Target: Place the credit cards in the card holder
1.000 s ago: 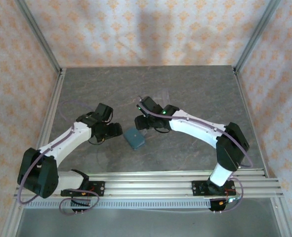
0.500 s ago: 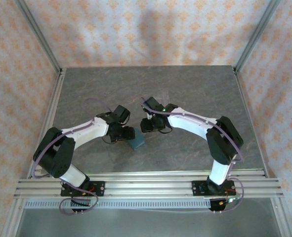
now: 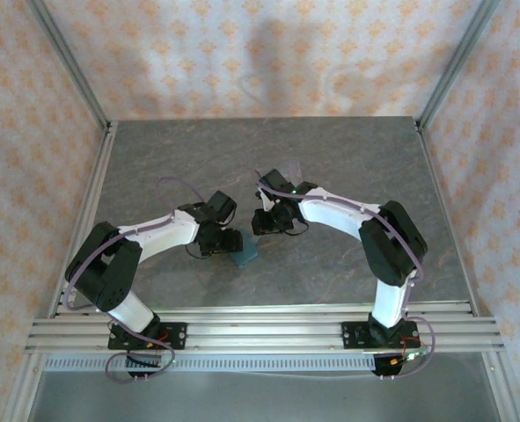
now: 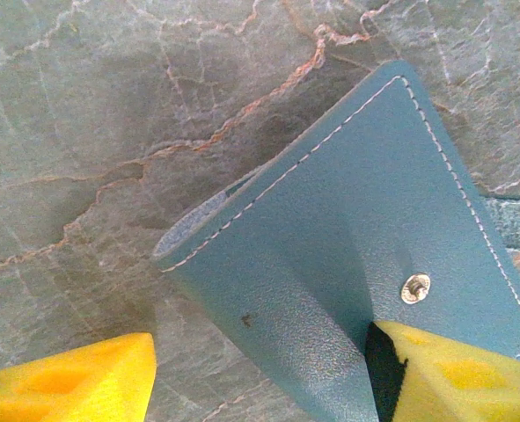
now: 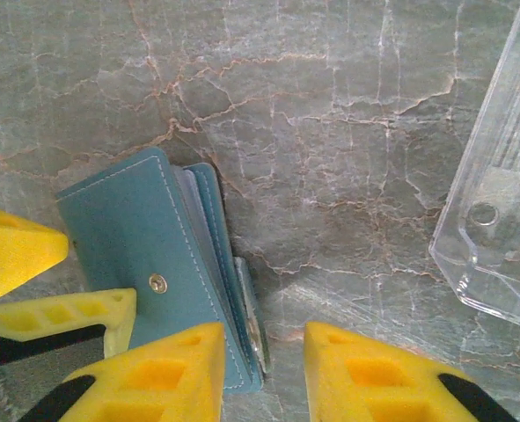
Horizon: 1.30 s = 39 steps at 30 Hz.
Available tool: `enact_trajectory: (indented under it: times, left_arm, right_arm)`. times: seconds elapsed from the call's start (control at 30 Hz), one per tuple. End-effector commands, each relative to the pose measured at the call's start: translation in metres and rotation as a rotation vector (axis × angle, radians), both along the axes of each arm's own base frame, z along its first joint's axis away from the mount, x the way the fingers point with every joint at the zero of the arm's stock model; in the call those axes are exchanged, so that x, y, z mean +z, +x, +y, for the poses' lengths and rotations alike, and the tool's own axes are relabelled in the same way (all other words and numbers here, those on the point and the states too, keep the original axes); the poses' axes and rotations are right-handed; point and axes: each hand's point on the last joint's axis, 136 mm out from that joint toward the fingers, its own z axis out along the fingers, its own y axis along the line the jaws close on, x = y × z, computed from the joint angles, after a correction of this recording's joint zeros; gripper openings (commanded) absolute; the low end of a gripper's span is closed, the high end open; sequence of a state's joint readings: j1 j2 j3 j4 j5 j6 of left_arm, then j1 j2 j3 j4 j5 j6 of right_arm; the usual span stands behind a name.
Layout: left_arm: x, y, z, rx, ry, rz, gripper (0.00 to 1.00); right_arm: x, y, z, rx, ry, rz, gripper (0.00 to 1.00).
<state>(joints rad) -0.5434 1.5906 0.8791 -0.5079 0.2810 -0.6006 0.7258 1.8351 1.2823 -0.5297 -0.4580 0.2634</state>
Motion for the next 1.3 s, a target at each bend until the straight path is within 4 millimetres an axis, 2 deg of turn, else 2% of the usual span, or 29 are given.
enact_trajectory:
  times: [0.0,0.23,0.63,0.77,0.93,1.0,1.1,1.27]
  left_arm:
    - [-0.006,-0.008,0.003,-0.018,0.024,0.009,0.65]
    - [-0.009,-0.012,0.002,-0.031,0.029,0.017,0.64]
    - [-0.011,-0.016,0.003,-0.031,0.028,0.023,0.63]
    - [-0.01,-0.015,0.002,-0.032,0.026,0.019,0.63]
    - [-0.012,-0.017,0.0,-0.053,0.022,0.021,0.63]
    - [-0.012,-0.02,-0.002,-0.065,0.016,0.024,0.62]
    - [0.0,-0.02,-0.011,-0.043,-0.07,0.018,0.61]
    - [0.033,0.0,0.017,0.082,-0.054,-0.065,0.62]
  right_arm:
    - [-0.006,-0.004,-0.002,0.016,-0.016,0.015,0.27]
    - [-0.006,-0.005,0.001,0.023,-0.002,0.028,0.18]
    - [-0.007,-0.01,0.005,0.043,0.02,0.055,0.15]
    - [-0.006,-0.012,0.006,0.045,0.031,0.061,0.09]
    - [0.002,-0.013,0.016,0.054,0.094,0.071,0.0]
    - [0.004,-0.013,0.022,0.055,0.127,0.078,0.0]
    - [0.005,-0.013,0.03,0.055,0.168,0.1,0.0]
    - [0.002,-0.013,0.033,0.05,0.179,0.111,0.0]
